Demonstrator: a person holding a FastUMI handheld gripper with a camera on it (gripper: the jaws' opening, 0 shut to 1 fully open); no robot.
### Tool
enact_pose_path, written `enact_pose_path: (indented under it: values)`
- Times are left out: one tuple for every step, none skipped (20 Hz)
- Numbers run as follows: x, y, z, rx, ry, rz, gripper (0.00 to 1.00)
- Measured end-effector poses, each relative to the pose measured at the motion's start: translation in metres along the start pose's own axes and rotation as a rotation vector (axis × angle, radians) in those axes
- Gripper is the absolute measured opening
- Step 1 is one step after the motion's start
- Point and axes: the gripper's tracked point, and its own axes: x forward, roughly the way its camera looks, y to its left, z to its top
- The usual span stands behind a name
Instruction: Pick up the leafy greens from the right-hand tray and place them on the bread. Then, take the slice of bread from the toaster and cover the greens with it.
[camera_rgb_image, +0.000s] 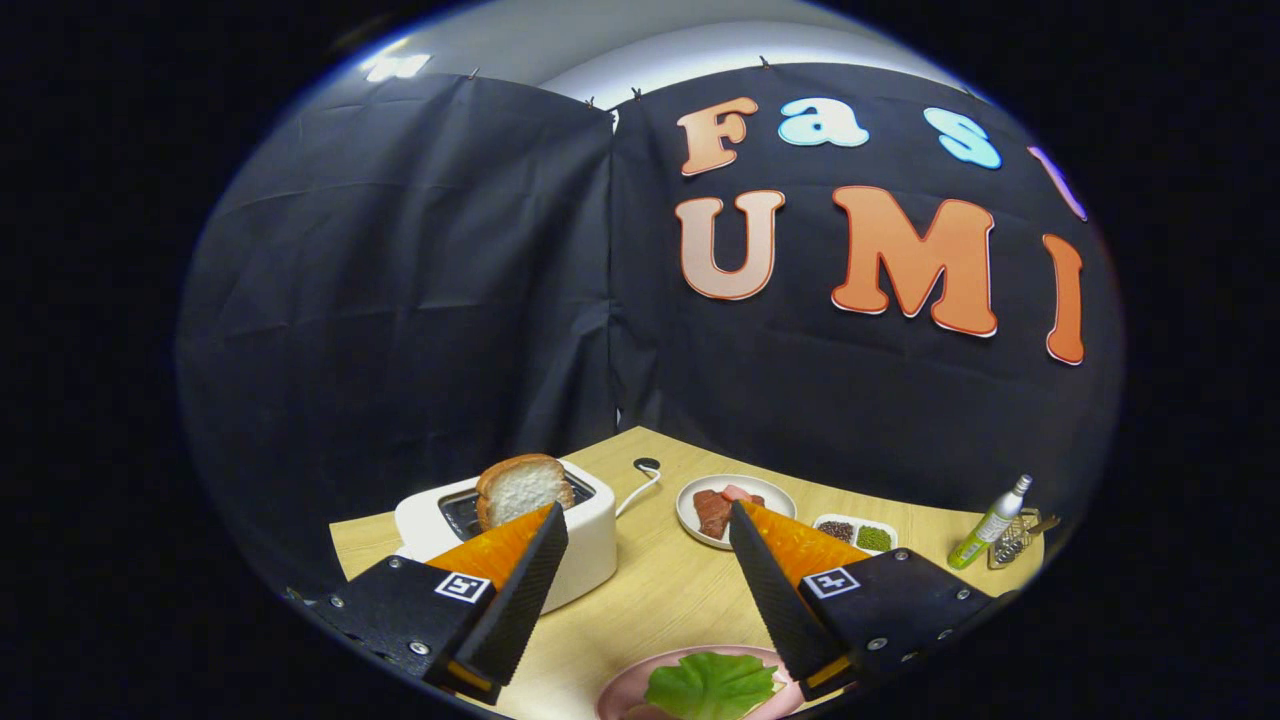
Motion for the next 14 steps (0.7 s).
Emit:
enact_pose_path:
  values:
    - [0.004,0.006,0.004,0.005,0.005,0.015,0.98]
    - [0.007,0.013,0.008,0.008,0.010,0.032,0.98]
    - [0.011,0.019,0.013,0.008,0.011,0.044,0.98]
    - [0.014,0.024,0.017,0.005,0.012,0.051,0.98]
    - [0.018,0.028,0.021,-0.001,0.014,0.058,0.98]
    - [0.022,0.034,0.026,-0.006,0.017,0.063,0.98]
    - [0.026,0.039,0.028,-0.010,0.028,0.069,0.98]
    - [0.030,0.044,0.029,-0.011,0.044,0.080,0.98]
    - [0.034,0.051,0.029,-0.010,0.065,0.094,0.98]
    - [0.039,0.056,0.029,-0.009,0.089,0.108,0.98]
    - [0.045,0.062,0.030,-0.004,0.114,0.121,0.98]
    - [0.049,0.068,0.031,0.001,0.137,0.130,0.98]
    - [0.055,0.072,0.033,0.005,0.161,0.136,0.98]
    - [0.060,0.076,0.034,0.008,0.188,0.139,0.98]
